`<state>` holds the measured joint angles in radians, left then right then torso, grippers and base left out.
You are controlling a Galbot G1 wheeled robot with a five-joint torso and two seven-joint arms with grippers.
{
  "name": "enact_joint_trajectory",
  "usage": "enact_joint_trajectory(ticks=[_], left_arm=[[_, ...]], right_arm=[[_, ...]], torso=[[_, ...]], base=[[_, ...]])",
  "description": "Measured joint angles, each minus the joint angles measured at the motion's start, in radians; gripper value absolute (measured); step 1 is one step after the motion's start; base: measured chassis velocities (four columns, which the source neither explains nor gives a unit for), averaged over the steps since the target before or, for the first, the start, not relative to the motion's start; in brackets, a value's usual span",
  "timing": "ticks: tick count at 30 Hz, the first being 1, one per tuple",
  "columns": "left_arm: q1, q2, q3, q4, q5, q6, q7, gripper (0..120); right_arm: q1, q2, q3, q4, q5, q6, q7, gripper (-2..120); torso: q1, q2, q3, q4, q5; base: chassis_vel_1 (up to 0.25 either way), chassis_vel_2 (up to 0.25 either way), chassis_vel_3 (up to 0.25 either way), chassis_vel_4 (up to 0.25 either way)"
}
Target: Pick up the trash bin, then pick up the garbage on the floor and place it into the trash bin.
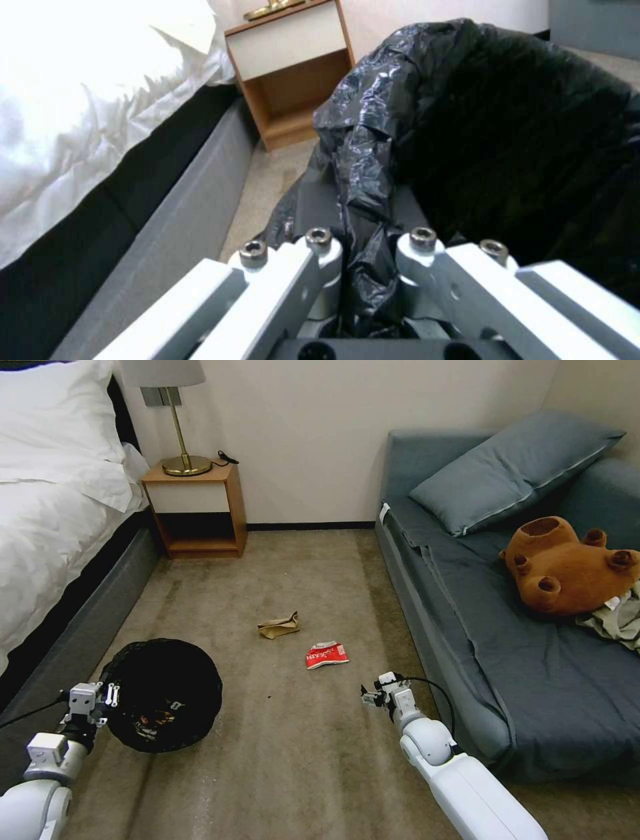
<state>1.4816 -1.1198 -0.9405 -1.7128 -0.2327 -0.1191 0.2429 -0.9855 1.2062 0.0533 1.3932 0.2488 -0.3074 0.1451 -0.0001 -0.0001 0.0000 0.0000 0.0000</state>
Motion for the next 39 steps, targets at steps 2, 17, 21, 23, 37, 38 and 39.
enact_joint_trajectory(ticks=[2, 17, 21, 23, 37, 38, 39], left_arm=[[-0.003, 0.003, -0.001, 0.004, -0.005, 0.000, 0.000, 4], [-0.022, -0.018, 0.007, 0.006, -0.011, 0.011, -0.034, 4], [-0.016, -0.018, 0.005, 0.005, -0.014, 0.009, -0.034, 4], [-0.009, -0.018, 0.001, 0.002, -0.015, 0.006, -0.034, 4], [0.008, -0.035, -0.002, -0.008, -0.008, -0.007, -0.030, 4], [0.008, -0.037, -0.003, -0.008, -0.008, -0.009, -0.028, 4], [0.008, -0.037, -0.003, -0.008, -0.008, -0.009, -0.028, 4]], right_arm=[[-0.006, 0.003, 0.002, 0.000, 0.004, 0.003, -0.003, 100], [-0.067, 0.058, -0.002, -0.010, -0.029, 0.025, -0.006, 100], [-0.068, 0.058, -0.002, -0.010, -0.035, 0.025, -0.002, 100], [-0.069, 0.058, 0.000, -0.011, -0.037, 0.025, 0.002, 100], [-0.096, 0.052, 0.020, -0.014, -0.055, 0.046, 0.005, 100], [-0.094, 0.051, 0.020, -0.014, -0.053, 0.046, 0.006, 100], [-0.094, 0.051, 0.020, -0.014, -0.053, 0.046, 0.006, 100]], torso=[[0.000, 0.000, 0.000, 0.0000, 0.0001], [0.000, 0.000, 0.000, 0.0000, -0.0001], [0.000, 0.000, 0.000, 0.0000, -0.0001], [0.000, 0.000, 0.000, 0.0001, -0.0001], [0.000, 0.000, 0.000, 0.0000, -0.0001], [0.000, 0.000, 0.000, -0.0001, 0.0000], [0.000, 0.000, 0.000, -0.0001, 0.0000]], base=[[0.000, 0.000, 0.000, 0.000], [0.000, 0.000, 0.000, 0.000], [0.000, 0.000, 0.000, 0.000], [0.000, 0.000, 0.000, 0.000], [-0.003, 0.001, 0.003, -0.004], [-0.073, 0.051, 0.073, -0.051], [-0.073, 0.051, 0.073, -0.051]])
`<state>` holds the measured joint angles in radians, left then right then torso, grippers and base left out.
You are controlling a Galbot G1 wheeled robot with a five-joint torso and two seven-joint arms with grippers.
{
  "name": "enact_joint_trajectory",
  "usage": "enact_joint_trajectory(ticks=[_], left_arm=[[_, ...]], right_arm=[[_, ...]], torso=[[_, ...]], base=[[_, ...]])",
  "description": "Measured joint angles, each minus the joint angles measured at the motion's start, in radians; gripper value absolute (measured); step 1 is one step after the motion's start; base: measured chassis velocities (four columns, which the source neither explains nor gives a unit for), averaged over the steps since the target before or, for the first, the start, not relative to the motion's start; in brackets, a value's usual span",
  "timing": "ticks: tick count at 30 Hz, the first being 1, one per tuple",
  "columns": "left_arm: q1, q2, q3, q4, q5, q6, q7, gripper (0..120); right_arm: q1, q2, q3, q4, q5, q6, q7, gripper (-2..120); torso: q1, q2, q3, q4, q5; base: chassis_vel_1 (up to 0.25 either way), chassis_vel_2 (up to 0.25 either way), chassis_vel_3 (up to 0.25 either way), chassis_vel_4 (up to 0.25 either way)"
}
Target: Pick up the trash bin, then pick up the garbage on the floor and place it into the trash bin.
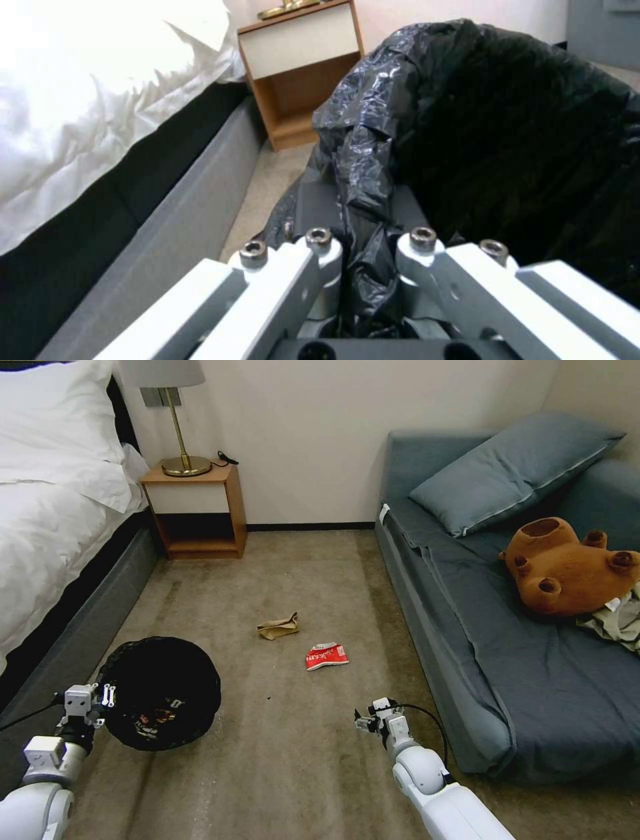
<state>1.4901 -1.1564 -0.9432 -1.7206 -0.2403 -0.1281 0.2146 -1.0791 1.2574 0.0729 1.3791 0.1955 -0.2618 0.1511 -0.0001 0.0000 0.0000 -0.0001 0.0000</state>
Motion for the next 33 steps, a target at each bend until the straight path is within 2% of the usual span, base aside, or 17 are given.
enact_joint_trajectory(ticks=[13, 33], left_arm=[[0.016, -0.004, -0.021, 0.010, -0.002, -0.021, 0.018, 4], [0.011, -0.015, -0.011, 0.016, 0.016, -0.019, 0.019, 4]], right_arm=[[0.017, 0.006, -0.026, -0.012, -0.002, -0.004, 0.006, 100], [0.045, 0.005, -0.045, -0.041, 0.000, -0.004, 0.003, 100]], torso=[[0.000, 0.000, 0.000, 0.0000, -0.0001], [0.000, 0.000, 0.000, 0.0001, 0.0000]], base=[[-0.092, 0.104, 0.099, -0.095], [-0.088, 0.087, 0.092, -0.083]])
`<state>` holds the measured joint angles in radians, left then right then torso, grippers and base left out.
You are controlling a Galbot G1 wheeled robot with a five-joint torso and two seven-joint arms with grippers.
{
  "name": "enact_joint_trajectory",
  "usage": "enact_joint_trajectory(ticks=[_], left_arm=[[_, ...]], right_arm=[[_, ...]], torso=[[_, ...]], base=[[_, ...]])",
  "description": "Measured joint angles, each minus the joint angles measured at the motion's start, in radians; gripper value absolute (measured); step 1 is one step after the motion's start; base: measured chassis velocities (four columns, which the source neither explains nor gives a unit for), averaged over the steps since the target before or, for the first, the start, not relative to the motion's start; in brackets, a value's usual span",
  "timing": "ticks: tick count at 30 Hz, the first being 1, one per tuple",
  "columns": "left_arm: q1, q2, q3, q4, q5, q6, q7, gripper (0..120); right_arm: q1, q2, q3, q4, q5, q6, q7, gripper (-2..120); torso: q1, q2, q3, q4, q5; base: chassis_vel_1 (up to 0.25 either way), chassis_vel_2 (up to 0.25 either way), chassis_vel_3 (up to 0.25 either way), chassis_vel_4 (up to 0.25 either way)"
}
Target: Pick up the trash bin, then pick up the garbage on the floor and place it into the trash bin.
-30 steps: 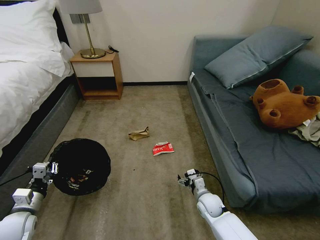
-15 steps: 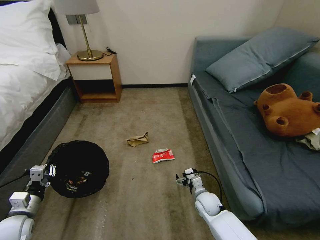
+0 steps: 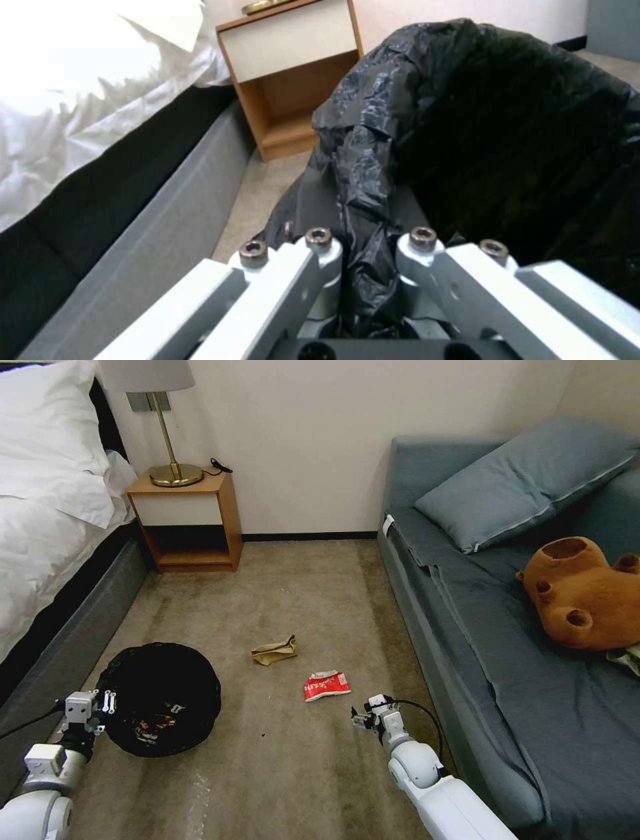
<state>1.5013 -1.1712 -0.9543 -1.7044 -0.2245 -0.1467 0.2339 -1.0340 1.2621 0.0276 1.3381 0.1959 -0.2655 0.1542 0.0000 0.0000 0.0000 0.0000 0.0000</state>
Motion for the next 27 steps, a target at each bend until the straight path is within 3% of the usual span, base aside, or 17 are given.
enact_joint_trajectory(ticks=[27], left_arm=[[0.000, -0.022, -0.009, 0.009, 0.025, 0.004, 0.000, 4]], right_arm=[[0.052, -0.029, -0.040, -0.021, 0.008, 0.018, -0.044, 100]], torso=[[0.000, 0.000, 0.000, 0.0000, -0.0001]], base=[[-0.104, 0.101, 0.096, -0.091]])
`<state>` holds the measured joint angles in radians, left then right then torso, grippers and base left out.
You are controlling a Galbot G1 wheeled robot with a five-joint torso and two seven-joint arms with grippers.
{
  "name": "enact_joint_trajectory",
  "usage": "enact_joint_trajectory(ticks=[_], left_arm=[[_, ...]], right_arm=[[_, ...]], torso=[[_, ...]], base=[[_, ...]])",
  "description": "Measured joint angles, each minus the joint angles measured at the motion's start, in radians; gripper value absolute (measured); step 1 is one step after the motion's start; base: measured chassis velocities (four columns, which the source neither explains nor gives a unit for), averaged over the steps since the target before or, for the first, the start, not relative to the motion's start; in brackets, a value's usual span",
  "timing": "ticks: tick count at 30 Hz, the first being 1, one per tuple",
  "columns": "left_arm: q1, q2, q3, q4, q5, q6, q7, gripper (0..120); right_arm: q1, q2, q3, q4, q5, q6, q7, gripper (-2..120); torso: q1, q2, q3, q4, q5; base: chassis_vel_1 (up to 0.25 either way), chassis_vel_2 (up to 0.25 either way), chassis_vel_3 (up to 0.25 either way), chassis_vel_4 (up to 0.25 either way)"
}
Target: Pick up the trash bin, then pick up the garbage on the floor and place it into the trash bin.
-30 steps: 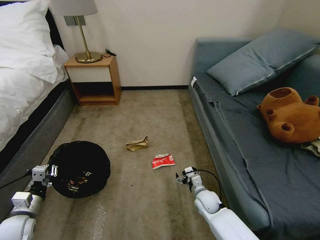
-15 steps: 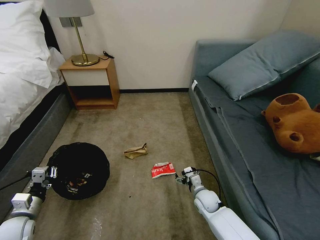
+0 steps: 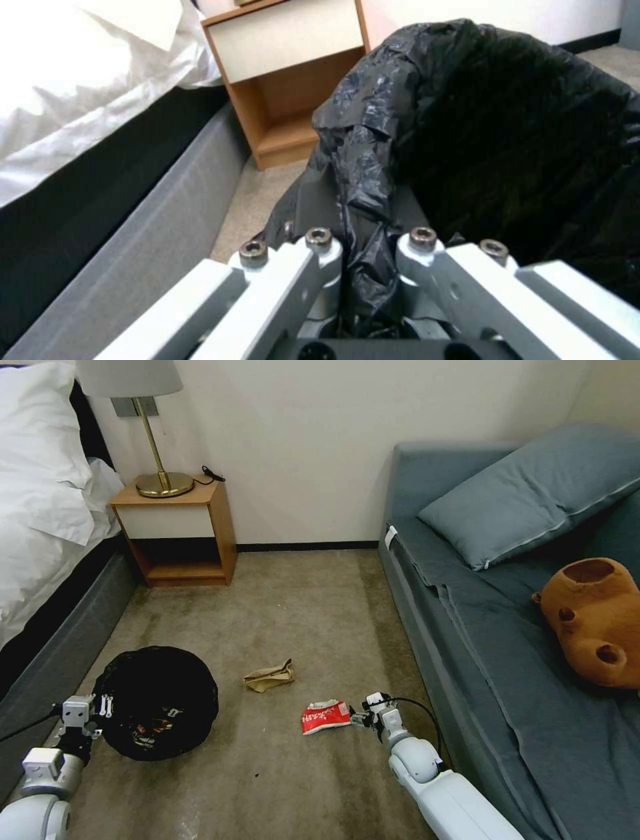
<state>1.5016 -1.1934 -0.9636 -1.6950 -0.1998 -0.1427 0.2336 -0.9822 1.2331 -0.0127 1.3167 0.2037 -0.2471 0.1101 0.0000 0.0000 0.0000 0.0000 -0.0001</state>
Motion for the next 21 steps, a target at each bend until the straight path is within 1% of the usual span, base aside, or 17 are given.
enact_joint_trajectory(ticks=[11, 18, 21], left_arm=[[-0.004, -0.007, 0.002, 0.020, 0.006, -0.003, 0.003, 4], [-0.006, -0.010, 0.005, 0.026, 0.007, -0.006, 0.009, 4], [-0.005, -0.012, 0.007, 0.026, 0.008, -0.007, 0.012, 4]], right_arm=[[0.029, -0.013, -0.036, 0.014, -0.009, 0.001, -0.024, 100], [0.044, -0.034, -0.087, 0.038, -0.069, 0.032, -0.071, 100], [0.051, -0.039, -0.096, 0.048, -0.075, 0.038, -0.084, 100]], torso=[[0.000, 0.000, 0.000, 0.0001, 0.0000], [0.000, 0.000, 0.000, 0.0000, 0.0001], [0.000, 0.000, 0.000, 0.0000, 0.0000]], base=[[-0.104, 0.114, 0.114, -0.111], [-0.120, 0.118, 0.112, -0.123], [-0.121, 0.125, 0.120, -0.129]])
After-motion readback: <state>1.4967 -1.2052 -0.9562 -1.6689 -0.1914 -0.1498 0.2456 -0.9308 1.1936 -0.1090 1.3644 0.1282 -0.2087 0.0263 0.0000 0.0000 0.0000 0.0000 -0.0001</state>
